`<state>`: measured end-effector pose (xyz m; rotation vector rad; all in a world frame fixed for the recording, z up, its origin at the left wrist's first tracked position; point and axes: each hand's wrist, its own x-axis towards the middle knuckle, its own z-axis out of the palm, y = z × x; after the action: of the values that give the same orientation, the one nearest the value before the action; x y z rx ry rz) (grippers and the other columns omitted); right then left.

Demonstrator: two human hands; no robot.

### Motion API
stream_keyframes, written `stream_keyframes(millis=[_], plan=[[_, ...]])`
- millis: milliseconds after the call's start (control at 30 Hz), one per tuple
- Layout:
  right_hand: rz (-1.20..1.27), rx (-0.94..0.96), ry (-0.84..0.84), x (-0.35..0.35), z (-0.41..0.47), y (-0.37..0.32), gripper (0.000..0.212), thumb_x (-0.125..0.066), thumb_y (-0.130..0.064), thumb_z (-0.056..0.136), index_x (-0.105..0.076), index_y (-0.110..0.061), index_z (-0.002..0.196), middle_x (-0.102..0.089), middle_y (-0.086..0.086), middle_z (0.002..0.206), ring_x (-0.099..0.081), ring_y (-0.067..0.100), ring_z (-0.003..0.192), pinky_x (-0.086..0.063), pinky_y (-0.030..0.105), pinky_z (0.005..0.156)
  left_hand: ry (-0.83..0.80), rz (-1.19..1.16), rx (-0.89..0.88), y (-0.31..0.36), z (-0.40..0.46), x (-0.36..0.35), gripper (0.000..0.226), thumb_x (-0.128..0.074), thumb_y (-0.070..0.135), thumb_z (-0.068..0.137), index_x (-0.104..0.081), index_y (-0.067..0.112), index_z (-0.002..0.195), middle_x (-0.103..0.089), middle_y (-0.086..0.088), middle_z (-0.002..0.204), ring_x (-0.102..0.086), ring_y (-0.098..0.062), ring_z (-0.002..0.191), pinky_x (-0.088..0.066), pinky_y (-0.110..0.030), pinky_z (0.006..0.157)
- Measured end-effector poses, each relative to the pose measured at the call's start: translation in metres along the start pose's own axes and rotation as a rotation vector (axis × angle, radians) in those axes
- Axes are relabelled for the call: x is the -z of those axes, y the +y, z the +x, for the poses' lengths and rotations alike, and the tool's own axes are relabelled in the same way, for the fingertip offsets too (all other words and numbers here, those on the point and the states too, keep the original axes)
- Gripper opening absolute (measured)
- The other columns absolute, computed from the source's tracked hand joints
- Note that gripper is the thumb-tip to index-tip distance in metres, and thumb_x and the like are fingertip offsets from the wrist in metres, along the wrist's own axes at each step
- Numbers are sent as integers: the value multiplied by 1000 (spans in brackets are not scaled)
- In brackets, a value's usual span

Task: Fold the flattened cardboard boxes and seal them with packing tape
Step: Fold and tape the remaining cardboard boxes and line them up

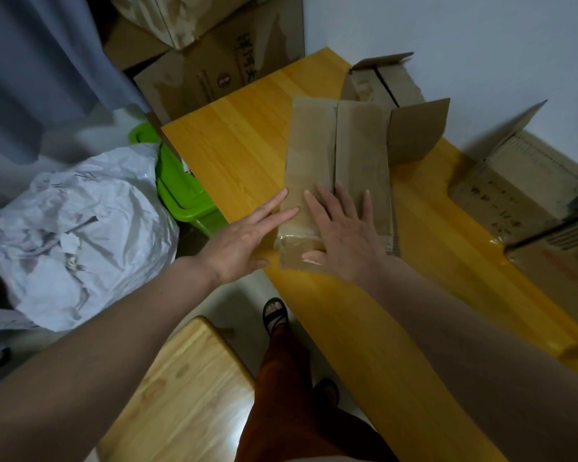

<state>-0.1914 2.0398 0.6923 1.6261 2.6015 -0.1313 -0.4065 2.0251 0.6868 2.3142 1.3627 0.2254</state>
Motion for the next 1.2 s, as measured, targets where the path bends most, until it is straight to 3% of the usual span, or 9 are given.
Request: stream_keyframes(millis=[133, 300, 367, 433, 533, 667, 767, 967, 1200], plan=[[101, -111, -2, 4, 11, -21, 109, -33, -83, 74, 0, -15, 153, 3, 8, 161, 7, 28, 147, 8, 59, 113, 17, -6, 33, -3, 0, -3, 112, -65, -10, 80, 2, 50, 147, 18, 32, 154, -54, -17, 118, -53, -28, 58], [44, -160, 51, -2, 13, -29, 99, -37, -73, 84, 0, -12, 152, -2, 11, 160, 2, 30, 147, 1, 63, 114, 79, 13, 9, -7, 5, -8, 112, -50, -23, 76, -2, 50, 147, 10, 31, 156, -56, -7, 98, -49, -33, 49], [72, -168, 53, -2, 14, -30, 100, -44, -69, 82, -1, -12, 152, -3, 11, 160, 2, 30, 147, 4, 61, 114, 114, -13, -8, -5, 6, -5, 103, -45, -21, 77, -11, 44, 149, 3, 27, 158, -48, -10, 125, -54, -32, 58], [101, -81, 31, 1, 12, -27, 101, -47, -69, 81, -2, -13, 152, -2, 13, 160, 2, 30, 147, 6, 57, 114, 187, -104, -36, -5, 5, -7, 82, -40, -10, 82, -25, 33, 150, -8, 18, 161, -29, -10, 142, -55, -34, 87], [90, 159, 104, 6, 1, 5, 92, -43, -74, 80, -25, -16, 150, -22, 10, 157, -15, 28, 146, -3, 57, 115, 297, -180, -39, -2, 9, -15, 50, -37, 23, 94, -43, 13, 143, -26, -2, 158, -22, -19, 146, -29, -43, 116], [-31, 208, 71, 1, -12, 65, 84, -26, -80, 83, -34, -25, 147, -30, 4, 155, -19, 28, 145, -6, 59, 116, 314, -131, -41, 9, 31, -24, 61, -52, 57, 89, -50, 4, 119, -38, -8, 151, -18, -25, 147, -24, -35, 115], [47, 265, 173, -12, -13, 73, 78, -40, -74, 84, -44, -22, 142, -36, 7, 152, -25, 29, 143, -11, 55, 117, 427, -17, -93, 9, 48, -27, 70, -56, 68, 78, -53, 1, 100, -56, -16, 126, -35, -37, 132, -34, -39, 105], [235, 307, 519, -33, -12, 75, 67, -64, -56, 84, -58, -3, 125, -50, 19, 138, -43, 36, 132, -30, 59, 109, 508, 83, -190, -2, 60, -36, 83, -60, 76, 66, -50, 5, 108, -57, -21, 112, -35, -33, 123, -27, -44, 108], [314, 297, 545, -39, -19, 80, 78, -59, -59, 84, -40, -2, 133, -39, 22, 141, -33, 37, 137, -29, 52, 113, 474, 63, -233, -4, 54, -42, 93, -64, 76, 61, -42, 10, 123, -45, -14, 130, -29, -38, 134, -24, -47, 114]])
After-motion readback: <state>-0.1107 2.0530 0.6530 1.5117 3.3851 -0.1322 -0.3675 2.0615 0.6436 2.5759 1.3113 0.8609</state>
